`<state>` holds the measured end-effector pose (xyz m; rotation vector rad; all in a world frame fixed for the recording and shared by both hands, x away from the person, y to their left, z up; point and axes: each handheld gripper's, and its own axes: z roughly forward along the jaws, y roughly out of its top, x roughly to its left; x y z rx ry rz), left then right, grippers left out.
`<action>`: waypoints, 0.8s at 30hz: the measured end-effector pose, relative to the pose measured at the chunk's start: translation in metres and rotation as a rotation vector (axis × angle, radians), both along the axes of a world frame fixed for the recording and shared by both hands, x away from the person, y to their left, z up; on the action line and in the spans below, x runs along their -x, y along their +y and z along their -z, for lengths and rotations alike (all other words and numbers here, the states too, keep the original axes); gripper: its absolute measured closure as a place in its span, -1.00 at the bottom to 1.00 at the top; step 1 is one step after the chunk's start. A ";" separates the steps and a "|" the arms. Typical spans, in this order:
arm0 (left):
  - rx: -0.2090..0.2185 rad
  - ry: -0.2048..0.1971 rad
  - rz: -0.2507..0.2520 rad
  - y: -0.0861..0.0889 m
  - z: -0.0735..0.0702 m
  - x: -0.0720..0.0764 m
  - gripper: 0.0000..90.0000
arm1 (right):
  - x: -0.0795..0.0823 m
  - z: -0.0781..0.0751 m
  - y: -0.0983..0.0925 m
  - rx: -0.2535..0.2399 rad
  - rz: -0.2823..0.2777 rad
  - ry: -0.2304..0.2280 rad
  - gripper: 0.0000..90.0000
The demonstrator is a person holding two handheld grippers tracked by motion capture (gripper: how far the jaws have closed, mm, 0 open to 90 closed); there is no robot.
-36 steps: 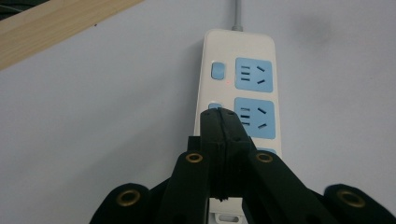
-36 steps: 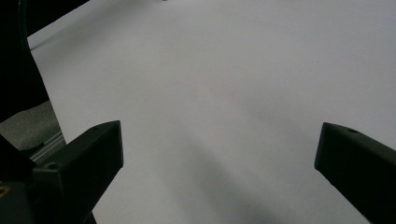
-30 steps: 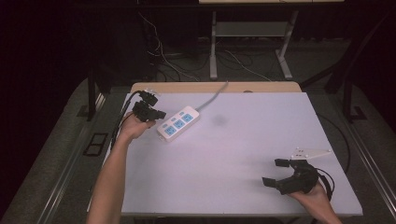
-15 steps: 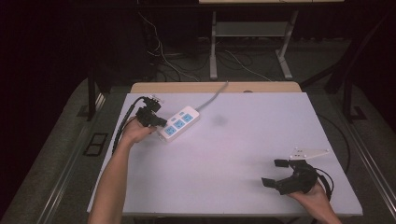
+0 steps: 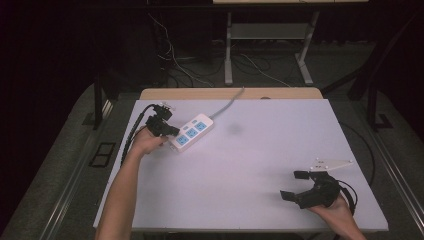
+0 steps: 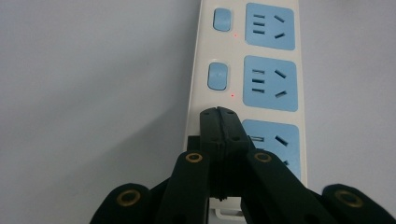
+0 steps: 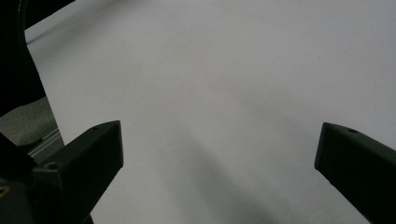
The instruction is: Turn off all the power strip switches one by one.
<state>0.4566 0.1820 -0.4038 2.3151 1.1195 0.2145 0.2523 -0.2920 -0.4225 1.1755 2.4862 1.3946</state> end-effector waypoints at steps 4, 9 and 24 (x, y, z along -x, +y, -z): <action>0.029 0.016 -0.012 0.003 0.002 -0.001 1.00 | 0.000 0.000 -0.001 0.001 0.003 -0.001 -0.98; 0.025 0.004 -0.016 0.003 0.002 0.001 1.00 | 0.000 -0.001 -0.002 0.000 0.007 -0.004 -0.98; 0.057 -0.014 -0.041 0.006 0.004 0.004 0.99 | -0.001 0.000 -0.003 0.000 0.015 -0.009 -0.98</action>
